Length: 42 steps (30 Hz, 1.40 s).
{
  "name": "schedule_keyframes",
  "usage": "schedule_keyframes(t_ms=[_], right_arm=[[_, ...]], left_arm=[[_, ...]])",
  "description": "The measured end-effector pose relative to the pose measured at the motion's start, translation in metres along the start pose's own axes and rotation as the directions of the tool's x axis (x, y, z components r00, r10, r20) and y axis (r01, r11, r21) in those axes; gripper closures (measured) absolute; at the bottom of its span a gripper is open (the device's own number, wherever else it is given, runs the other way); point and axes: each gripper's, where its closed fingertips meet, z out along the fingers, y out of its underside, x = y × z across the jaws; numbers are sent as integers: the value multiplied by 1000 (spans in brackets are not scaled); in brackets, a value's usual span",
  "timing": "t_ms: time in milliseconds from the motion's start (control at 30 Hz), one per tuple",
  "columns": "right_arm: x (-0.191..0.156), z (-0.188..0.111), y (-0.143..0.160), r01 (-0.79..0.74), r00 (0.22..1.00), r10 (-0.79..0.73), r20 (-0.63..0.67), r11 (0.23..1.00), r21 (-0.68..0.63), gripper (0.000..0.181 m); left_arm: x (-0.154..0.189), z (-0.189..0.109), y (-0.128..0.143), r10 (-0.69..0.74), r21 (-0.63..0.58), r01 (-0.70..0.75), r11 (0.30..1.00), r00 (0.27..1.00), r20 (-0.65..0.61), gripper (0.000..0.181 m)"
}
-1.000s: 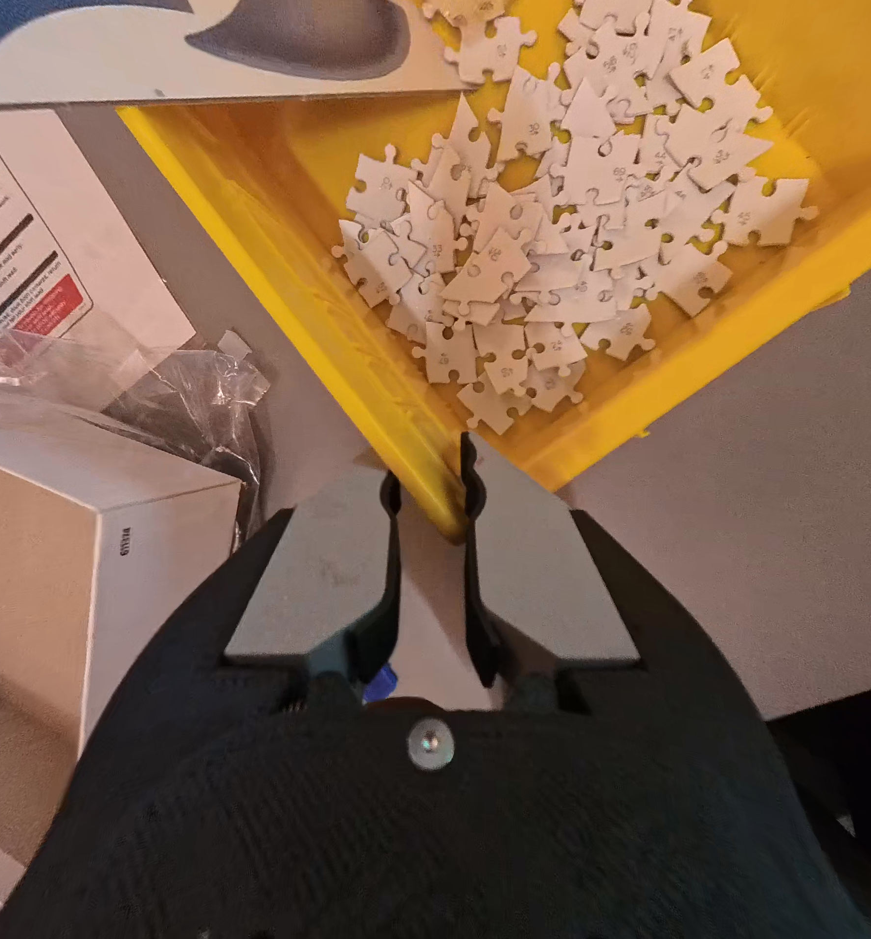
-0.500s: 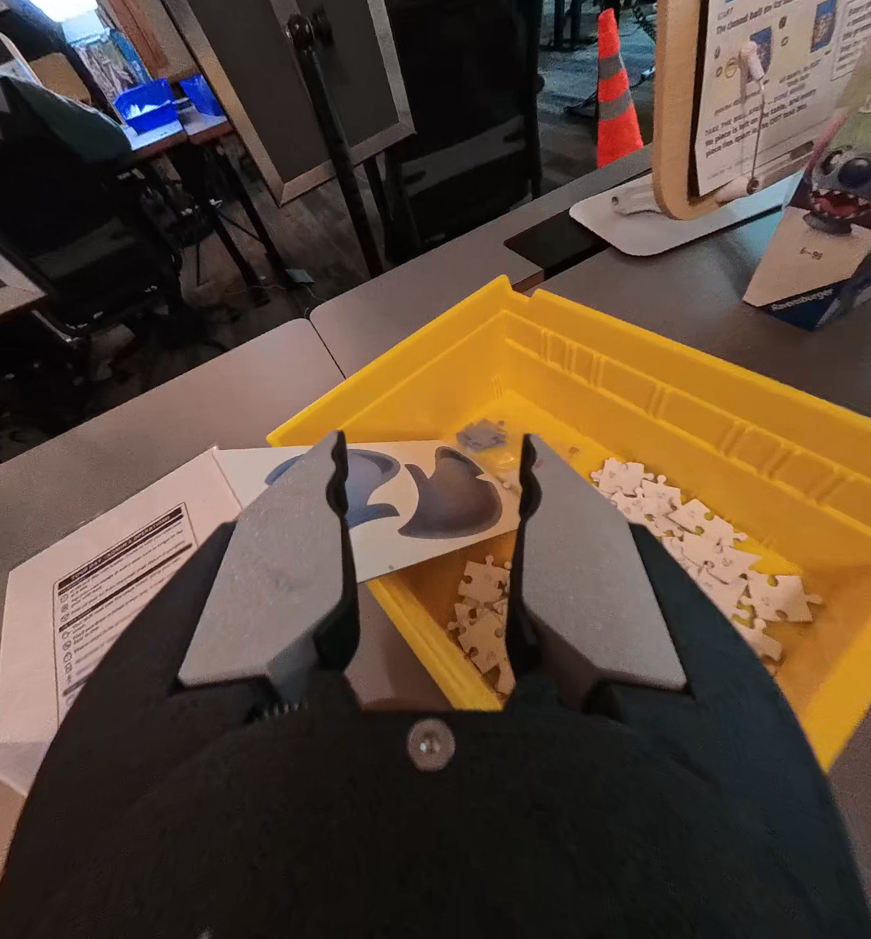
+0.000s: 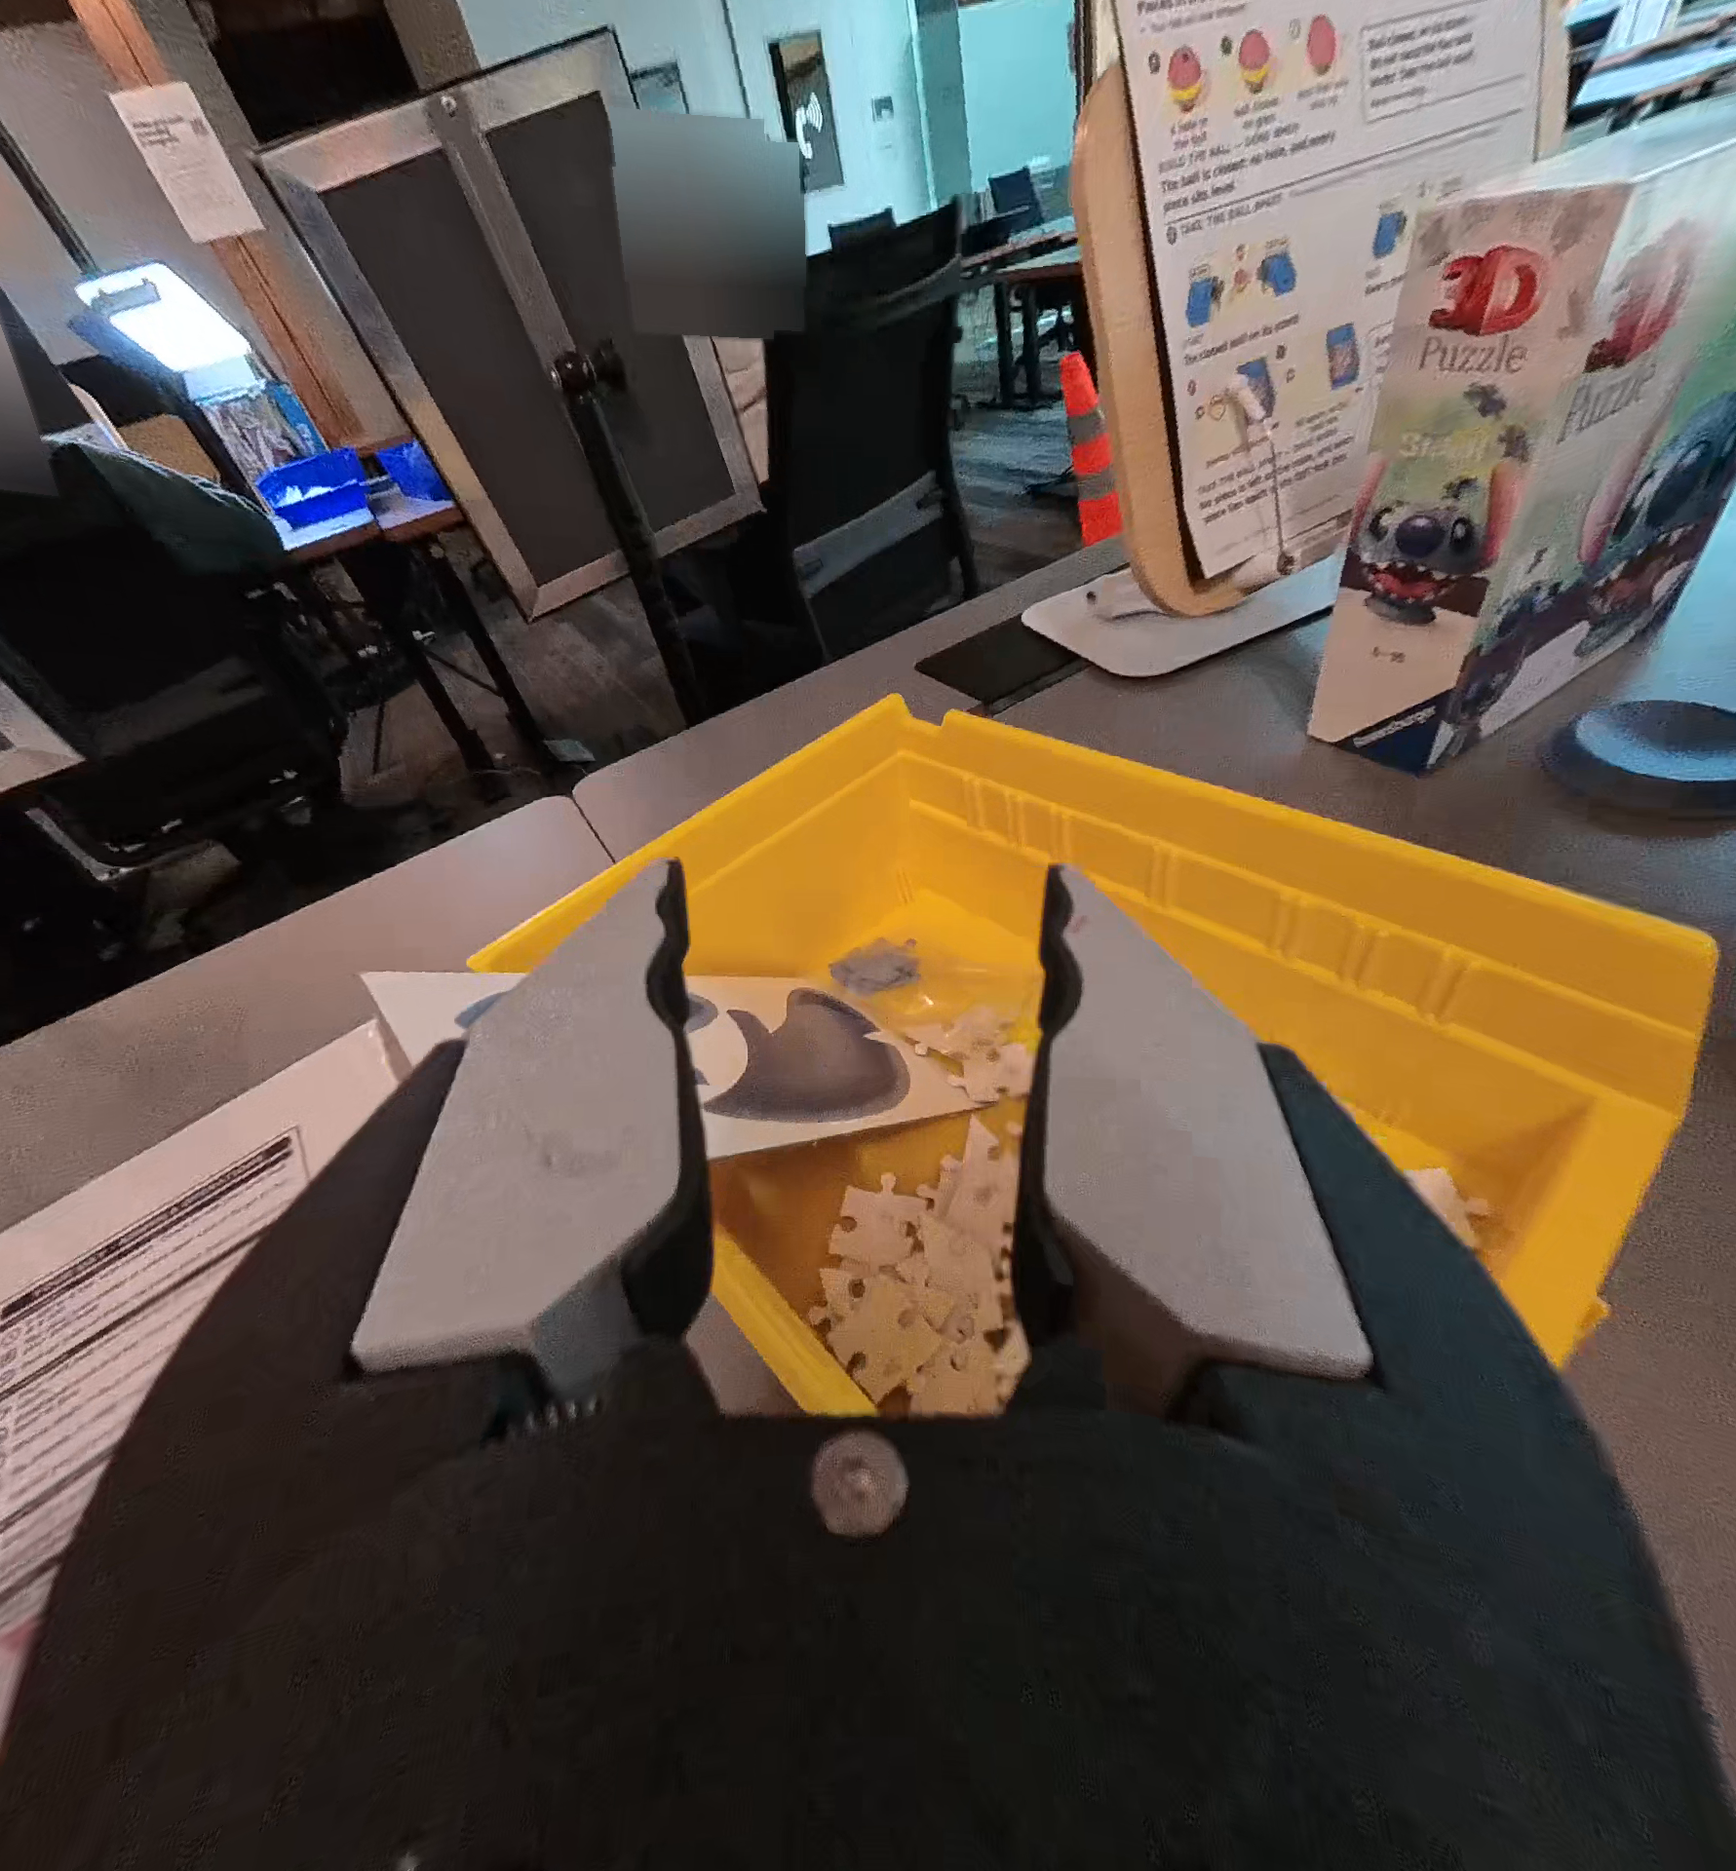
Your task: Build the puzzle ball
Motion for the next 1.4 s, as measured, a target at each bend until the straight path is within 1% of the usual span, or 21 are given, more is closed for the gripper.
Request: schedule_keyframes(t_ms=[33,100,167,200,233,300,433,533,667,767,867,933,1000,1100,1200,1400], right_arm=[[1,0,0,6,1000,-6,-20,1000,6,116],[3,1,3,10,999,-9,-44,1000,0,113],[5,1,3,-1,999,2,-48,1000,22,100],[6,1,4,-12,999,14,-43,999,31,94],[7,0,5,-26,999,27,-33,999,38,88],[10,-3,7,-57,998,58,-26,997,46,83],[23,-8,12,-56,995,58,-85,998,26,84],[27,-10,14,-27,993,27,-117,1000,8,86],[35,-13,25,26,983,-37,-177,997,-67,83],[45,-19,26,21,976,-34,-213,998,-62,85],[55,-25,26,7,968,-18,-251,999,-44,85],[56,-26,25,-11,968,5,-251,1000,-23,88],[53,-25,23,-4,972,0,-237,1000,-17,94],[43,-21,21,34,977,-39,-209,999,-29,92],[31,-17,17,43,987,-44,-154,999,-8,93],[34,-16,22,36,986,-39,-163,999,-18,94]], left_arm=[[4,1,3,-13,1,13,1000,1000,-24,109],[5,1,7,-34,-4,34,999,999,-34,109],[6,-1,6,-32,6,32,999,999,-28,110],[6,-4,0,-40,38,41,998,999,-26,111],[9,-7,-6,-62,79,66,995,997,-52,115],[13,-12,-12,-97,118,108,987,990,-99,118],[13,-11,-11,-118,108,129,986,987,-106,115],[12,-10,-9,-92,98,100,990,992,-81,115],[9,-7,-2,-78,74,83,994,995,-63,115],[7,-5,0,-103,70,108,992,992,-75,117],[2,1,12,-144,25,146,989,987,-66,117],[3,3,15,-177,14,179,984,980,-87,117],[2,2,13,-194,27,197,980,977,-93,119],[1,1,13,-201,28,205,978,975,-95,119],[2,3,14,-187,22,189,982,979,-85,120],[3,3,15,-183,13,184,983,979,-86,120]])
